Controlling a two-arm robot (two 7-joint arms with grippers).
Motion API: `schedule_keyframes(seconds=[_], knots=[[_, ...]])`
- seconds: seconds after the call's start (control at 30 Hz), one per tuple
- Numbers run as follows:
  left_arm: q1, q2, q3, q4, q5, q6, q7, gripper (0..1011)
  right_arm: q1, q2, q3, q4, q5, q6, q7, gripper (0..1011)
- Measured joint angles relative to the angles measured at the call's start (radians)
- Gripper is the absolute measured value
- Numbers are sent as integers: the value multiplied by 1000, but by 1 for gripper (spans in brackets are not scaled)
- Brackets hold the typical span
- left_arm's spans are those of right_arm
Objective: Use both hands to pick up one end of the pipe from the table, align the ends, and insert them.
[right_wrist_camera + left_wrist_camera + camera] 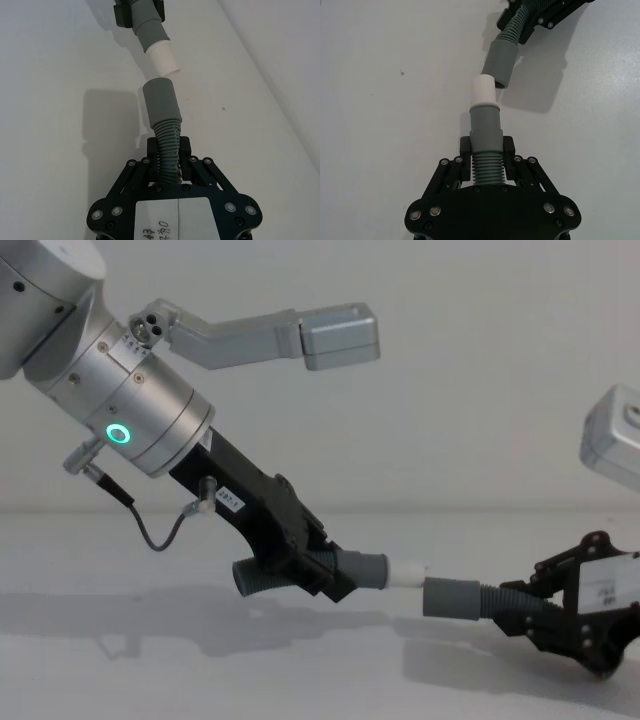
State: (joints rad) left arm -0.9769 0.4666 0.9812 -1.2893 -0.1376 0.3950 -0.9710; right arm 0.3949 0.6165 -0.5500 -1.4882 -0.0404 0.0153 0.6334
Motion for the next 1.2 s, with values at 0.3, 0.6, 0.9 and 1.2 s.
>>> schedule_keyframes(seconds=[0.3,0.6,0.9,1.2], knots=[[1,3,1,-7,0,3,2,360,-1,3,2,0,12,2,3,239],[2,6,-1,-11,1,6,6,360,2,4,3,5,22,4,5,239],[8,16,-13,-23,4,10,18,360,7,5,5,12,35,4,8,239],[14,21,-22,-29,5,10,21,360,11,5,6,14,47,3,11,239]])
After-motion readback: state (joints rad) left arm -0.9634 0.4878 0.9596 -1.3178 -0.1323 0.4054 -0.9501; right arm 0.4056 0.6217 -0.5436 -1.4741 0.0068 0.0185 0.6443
